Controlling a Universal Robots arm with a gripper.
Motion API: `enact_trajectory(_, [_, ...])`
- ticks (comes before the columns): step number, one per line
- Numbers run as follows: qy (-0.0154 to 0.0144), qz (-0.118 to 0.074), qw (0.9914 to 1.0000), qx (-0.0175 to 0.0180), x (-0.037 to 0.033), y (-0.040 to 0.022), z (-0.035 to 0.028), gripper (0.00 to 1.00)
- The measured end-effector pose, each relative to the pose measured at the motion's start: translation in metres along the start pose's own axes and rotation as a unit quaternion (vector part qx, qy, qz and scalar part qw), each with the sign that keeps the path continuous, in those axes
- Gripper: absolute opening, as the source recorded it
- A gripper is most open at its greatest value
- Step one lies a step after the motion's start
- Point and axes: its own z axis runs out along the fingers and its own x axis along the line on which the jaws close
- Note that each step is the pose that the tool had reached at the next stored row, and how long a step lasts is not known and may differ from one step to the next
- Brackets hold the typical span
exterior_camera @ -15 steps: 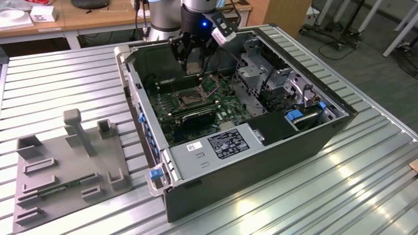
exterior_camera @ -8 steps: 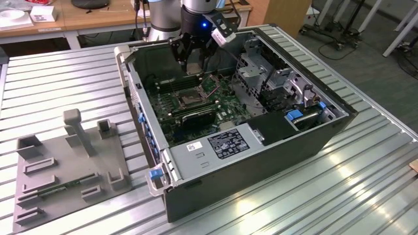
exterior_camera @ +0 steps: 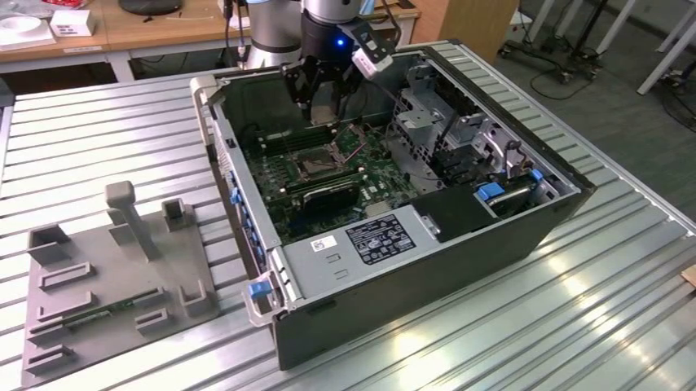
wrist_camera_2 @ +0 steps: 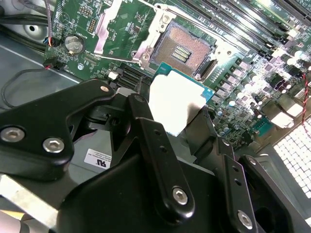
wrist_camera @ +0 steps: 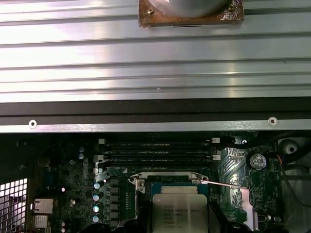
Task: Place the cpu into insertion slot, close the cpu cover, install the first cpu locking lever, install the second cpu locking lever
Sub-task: 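Place the cpu into insertion slot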
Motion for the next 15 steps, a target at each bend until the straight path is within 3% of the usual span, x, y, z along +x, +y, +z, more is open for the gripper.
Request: enact_trajectory(15, [0.0,0.0,1.0,-0.0001,0.0007,-0.0014,0.0067,0.54])
